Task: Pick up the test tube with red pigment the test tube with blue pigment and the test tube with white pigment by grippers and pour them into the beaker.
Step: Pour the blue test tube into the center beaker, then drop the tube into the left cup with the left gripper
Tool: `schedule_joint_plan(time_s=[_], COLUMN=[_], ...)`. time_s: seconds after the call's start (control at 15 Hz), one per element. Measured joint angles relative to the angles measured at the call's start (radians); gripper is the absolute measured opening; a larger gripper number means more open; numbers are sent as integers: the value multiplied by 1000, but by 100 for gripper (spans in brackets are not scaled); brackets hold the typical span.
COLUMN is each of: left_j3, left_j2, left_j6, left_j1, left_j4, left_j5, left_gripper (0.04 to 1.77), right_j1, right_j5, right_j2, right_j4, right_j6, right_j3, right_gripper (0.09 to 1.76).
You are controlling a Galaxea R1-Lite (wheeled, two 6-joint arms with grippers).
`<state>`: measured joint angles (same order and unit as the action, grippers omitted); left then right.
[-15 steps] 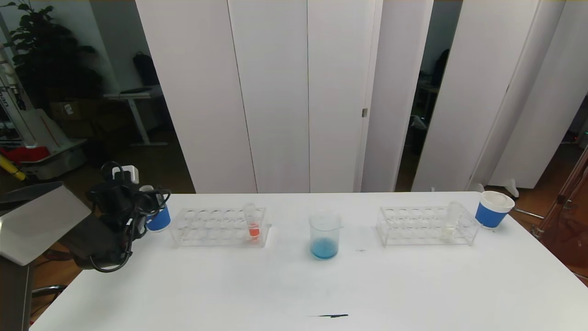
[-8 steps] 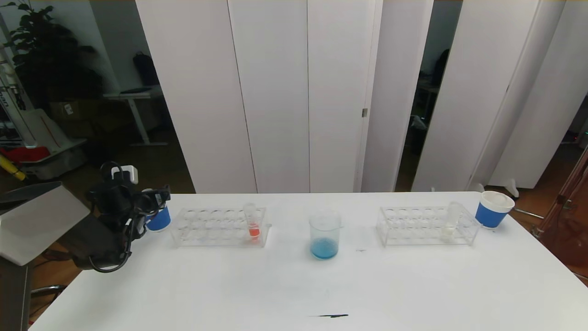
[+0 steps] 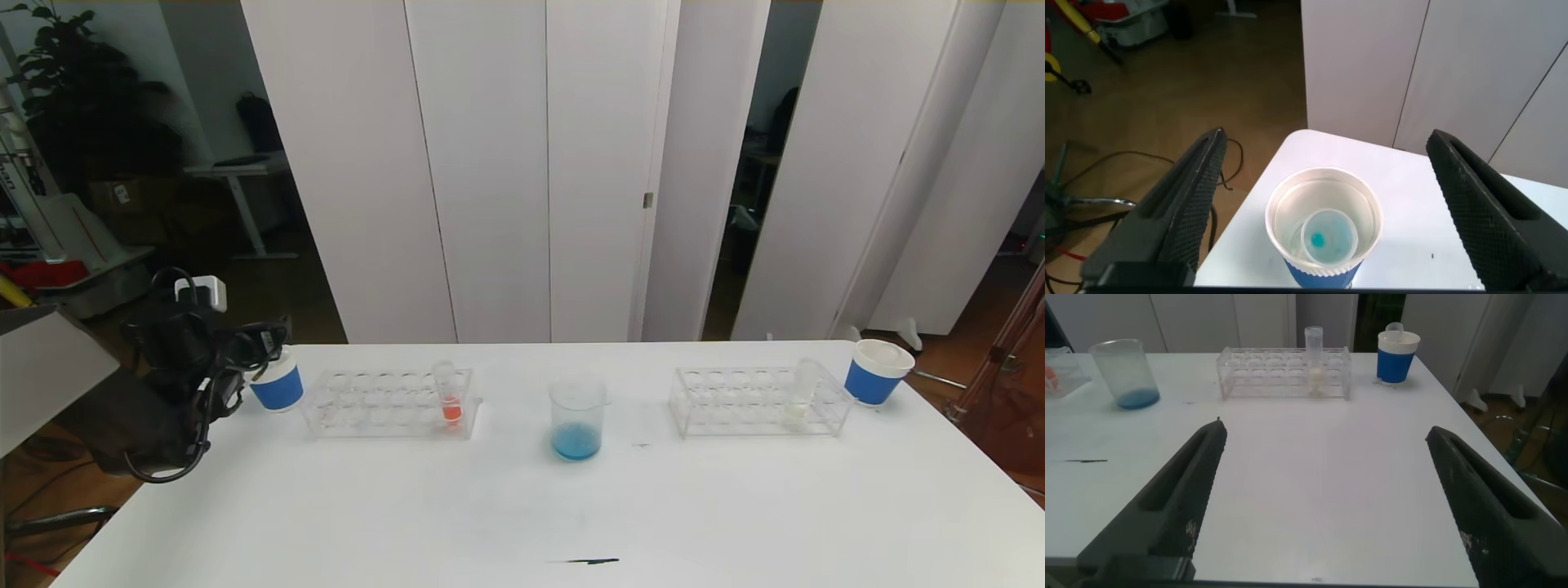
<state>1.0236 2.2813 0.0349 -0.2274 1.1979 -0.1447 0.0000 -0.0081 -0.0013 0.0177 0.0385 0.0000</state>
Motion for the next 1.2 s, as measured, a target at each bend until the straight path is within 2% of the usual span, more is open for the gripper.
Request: schedule_joint_plan(time_s=[0.2,0.6,1.2], left_j3=[-104,-286,-713], left_j2=[-130,-474,-1179], left_j6=[1,4,74], left_j1=[18,65,164], left_j4=[-35,-324,-546], left_j5=[11,22,23], left_gripper=[174,174,174], right_j1=[0,0,0], right_j5=[0,0,0], right_j2=[0,0,0], right_j4=[0,0,0], right_j6=[0,0,0], right_j3=[0,0,0], right_gripper=[175,175,175])
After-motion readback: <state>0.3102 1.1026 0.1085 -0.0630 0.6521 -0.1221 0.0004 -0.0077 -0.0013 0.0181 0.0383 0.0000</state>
